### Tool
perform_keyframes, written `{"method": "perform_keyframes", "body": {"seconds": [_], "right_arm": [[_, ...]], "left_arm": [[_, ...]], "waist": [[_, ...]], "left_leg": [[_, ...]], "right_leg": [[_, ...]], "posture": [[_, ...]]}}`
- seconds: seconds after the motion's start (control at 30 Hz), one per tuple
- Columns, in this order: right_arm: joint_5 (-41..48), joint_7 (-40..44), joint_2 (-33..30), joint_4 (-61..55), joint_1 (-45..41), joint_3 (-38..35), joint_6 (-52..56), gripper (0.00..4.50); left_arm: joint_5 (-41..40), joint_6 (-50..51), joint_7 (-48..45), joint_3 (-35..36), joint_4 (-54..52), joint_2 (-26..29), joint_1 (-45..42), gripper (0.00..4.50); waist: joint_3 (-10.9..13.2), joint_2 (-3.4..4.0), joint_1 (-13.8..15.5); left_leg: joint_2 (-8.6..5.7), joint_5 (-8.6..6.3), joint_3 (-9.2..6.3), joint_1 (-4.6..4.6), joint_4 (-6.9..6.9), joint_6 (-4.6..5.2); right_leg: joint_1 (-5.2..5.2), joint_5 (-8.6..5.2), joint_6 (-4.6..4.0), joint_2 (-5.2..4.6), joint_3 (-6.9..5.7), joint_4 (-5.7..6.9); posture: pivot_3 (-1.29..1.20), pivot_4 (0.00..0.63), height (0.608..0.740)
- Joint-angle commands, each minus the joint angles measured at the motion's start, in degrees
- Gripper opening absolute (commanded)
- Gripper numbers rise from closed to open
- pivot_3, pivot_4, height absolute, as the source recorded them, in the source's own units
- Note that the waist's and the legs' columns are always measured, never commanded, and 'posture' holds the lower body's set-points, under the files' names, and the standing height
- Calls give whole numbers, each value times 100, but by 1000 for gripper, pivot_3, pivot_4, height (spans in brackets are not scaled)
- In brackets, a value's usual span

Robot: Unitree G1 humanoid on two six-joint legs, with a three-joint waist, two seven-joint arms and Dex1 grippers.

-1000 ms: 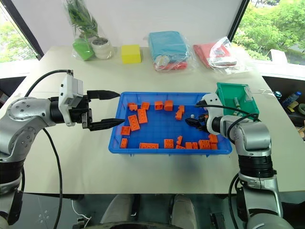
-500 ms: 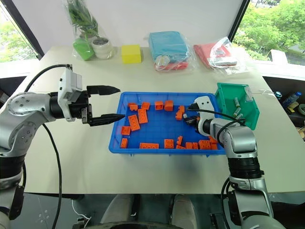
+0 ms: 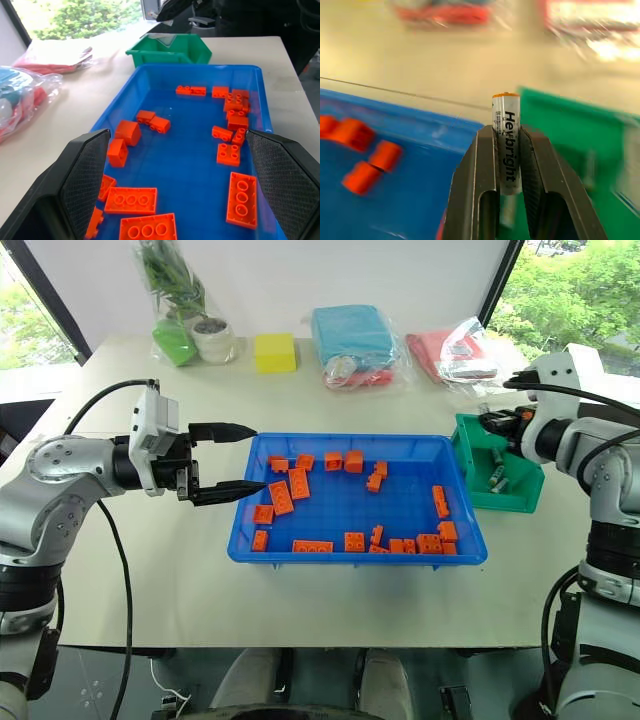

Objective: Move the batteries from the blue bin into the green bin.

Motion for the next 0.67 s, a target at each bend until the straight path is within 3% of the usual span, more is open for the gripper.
{"method": "perform_keyframes", "body": {"seconds": [0.03,0.13,0.2,0.3,0.37,0.67], "right_arm": [[-216,28,-99,238,229,49,-562,2113],[-362,297,-128,227,477,111,-1527,3521],[-443,721,-299,133,731,174,-2261,3521],[-348,2517,-1017,-326,1784,257,-3624,3521],[-70,3375,-1365,-473,2276,77,-3942,3521],[409,4697,-1884,138,2083,-117,-4174,3521]], "left_arm": [[57,-139,-52,36,-2,2,-112,4500],[13,-101,-68,84,42,35,-161,4500],[-30,-63,-66,150,75,76,-168,4500],[-150,34,-90,365,147,215,-107,4500],[-272,148,-96,544,183,319,-60,4500],[-841,665,-676,1393,140,1170,636,4500]], "waist": [[0,-1,-2],[4,7,6],[8,12,11],[11,18,62],[12,16,43],[17,23,-111]], "left_leg": [[2,0,0,1,0,0],[2,0,3,0,2,0],[1,0,4,-1,2,0],[1,0,0,-4,0,0],[-2,-1,-9,0,0,1],[42,-9,16,21,4,-13]], "right_leg": [[1,0,0,1,0,0],[0,0,1,0,0,-1],[-1,-3,6,-1,1,0],[1,-14,25,0,1,-3],[12,-19,33,0,-1,-7],[15,-31,11,-3,-3,-13]], "posture": [[0,150,704],[0,150,704],[0,150,704],[0,150,704],[0,150,704],[0,150,704]]}}
